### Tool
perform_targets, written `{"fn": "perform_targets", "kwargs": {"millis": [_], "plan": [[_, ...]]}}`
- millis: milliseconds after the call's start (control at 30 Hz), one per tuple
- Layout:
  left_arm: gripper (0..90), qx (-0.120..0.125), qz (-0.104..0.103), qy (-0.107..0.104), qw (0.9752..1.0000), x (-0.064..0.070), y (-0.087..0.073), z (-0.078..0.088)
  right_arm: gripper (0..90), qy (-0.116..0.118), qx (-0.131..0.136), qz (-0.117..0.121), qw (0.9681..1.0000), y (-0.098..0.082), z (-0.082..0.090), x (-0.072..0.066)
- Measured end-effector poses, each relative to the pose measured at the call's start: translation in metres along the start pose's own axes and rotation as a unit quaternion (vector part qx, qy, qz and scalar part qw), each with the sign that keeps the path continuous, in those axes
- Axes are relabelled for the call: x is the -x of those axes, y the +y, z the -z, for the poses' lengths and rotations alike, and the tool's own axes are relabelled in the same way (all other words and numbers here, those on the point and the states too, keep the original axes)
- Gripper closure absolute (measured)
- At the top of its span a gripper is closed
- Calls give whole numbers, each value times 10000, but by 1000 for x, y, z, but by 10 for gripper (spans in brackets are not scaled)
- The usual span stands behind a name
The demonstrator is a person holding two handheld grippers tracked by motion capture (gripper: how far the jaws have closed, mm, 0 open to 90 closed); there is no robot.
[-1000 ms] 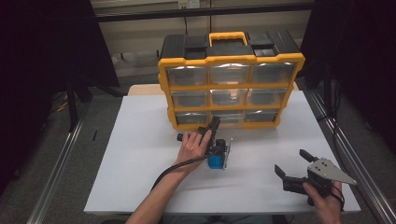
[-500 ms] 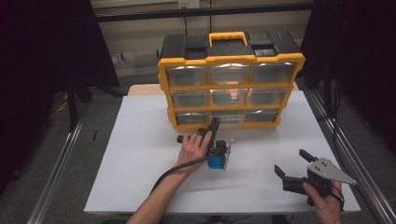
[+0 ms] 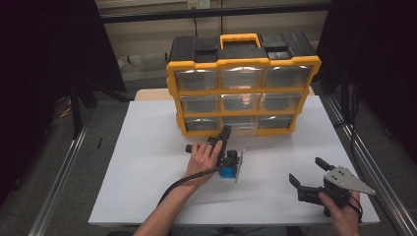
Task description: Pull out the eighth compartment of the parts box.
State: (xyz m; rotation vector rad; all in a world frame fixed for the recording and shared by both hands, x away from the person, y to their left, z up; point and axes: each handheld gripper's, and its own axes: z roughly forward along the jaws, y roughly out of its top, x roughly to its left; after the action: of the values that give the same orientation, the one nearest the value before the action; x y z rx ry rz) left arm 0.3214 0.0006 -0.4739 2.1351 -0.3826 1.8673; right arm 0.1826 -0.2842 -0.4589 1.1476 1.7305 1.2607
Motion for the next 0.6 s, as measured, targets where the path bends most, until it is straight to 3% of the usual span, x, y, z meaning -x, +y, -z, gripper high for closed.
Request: {"fn": "perform_targets", "kwargs": {"millis": [33, 67, 133, 167, 200, 233, 267, 300, 367, 400, 600], "plan": [[792, 85, -141, 82, 9998, -2, 0, 0, 7, -1, 1, 3, 10000, 0, 0, 0], [791, 13, -144, 51, 9999, -2, 1, 2, 7, -6, 0, -4, 10000, 0, 0, 0], [792, 222, 165, 57, 9996, 3, -1, 0, 7, -20, -3, 1, 10000, 0, 0, 0], [792, 185, -61, 115, 9997, 0, 0, 2, 7, -28, -1, -7, 10000, 0, 0, 0], [792, 28, 36, 34, 10000, 1, 1, 5, 7, -26, -3, -6, 10000, 0, 0, 0], [792, 1, -56, 40, 10000, 0, 2, 7, 7, -23, 6, -5, 10000, 0, 0, 0], [792, 16, 62, 0, 10000, 2, 1, 7, 7, -10, -2, -1, 10000, 0, 0, 0], [792, 20, -114, 56, 9999, 0, 2, 8, 7, -2, 1, 4, 10000, 0, 0, 0], [792, 69, 20, 39, 10000, 2, 2, 9, 7, -4, 3, 2, 10000, 0, 0, 0], [792, 46, -116, 58, 9999, 0, 2, 9, 7, -6, 7, 6, 10000, 0, 0, 0], [792, 41, -111, 77, 9999, 1, 3, 12, 7, -33, 14, -4, 10000, 0, 0, 0]]}}
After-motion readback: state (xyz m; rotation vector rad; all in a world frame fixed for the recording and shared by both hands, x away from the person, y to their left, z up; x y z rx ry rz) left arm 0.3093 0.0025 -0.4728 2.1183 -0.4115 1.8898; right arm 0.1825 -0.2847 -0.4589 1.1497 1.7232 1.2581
